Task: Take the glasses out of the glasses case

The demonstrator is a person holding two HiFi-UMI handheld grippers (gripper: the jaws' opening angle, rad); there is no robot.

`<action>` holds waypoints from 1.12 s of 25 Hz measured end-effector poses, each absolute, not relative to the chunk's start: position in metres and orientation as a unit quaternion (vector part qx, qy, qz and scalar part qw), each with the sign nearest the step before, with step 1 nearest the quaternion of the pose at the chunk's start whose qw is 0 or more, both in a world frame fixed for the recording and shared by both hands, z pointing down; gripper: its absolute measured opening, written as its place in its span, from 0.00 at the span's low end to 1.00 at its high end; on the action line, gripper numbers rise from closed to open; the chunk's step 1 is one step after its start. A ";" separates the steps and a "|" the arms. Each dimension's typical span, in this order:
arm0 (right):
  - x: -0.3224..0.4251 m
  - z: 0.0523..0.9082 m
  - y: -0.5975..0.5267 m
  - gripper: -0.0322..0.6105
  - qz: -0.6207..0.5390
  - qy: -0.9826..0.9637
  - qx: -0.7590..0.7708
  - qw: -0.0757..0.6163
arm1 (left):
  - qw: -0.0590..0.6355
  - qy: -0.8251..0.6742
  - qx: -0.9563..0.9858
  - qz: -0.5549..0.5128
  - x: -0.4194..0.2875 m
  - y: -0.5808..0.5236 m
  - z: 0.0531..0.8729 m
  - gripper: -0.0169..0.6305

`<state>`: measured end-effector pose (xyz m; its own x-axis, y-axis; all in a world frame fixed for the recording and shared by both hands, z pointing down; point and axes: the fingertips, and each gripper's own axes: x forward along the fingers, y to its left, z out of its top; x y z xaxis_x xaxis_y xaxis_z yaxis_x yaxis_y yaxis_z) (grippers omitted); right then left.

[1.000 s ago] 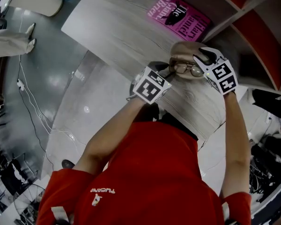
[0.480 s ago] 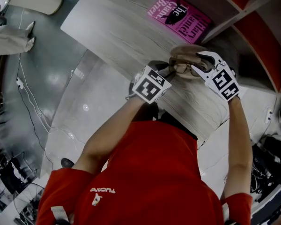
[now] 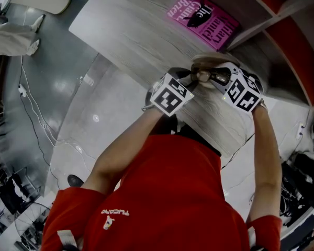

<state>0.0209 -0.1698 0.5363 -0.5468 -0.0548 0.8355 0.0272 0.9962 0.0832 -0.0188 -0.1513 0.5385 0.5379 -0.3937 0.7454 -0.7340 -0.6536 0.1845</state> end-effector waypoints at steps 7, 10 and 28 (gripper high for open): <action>0.021 0.541 -0.169 0.25 -0.015 -0.861 -0.024 0.507 | 0.243 -0.330 0.846 0.342 -0.018 -0.151 0.538 0.24; 0.024 0.547 -0.167 0.25 0.010 -0.854 -0.036 0.518 | 0.245 -0.326 0.846 0.343 -0.018 -0.151 0.538 0.24; 0.017 0.531 -0.149 0.13 0.005 -0.851 -0.069 0.521 | 0.236 -0.312 0.852 0.348 -0.018 -0.150 0.535 0.24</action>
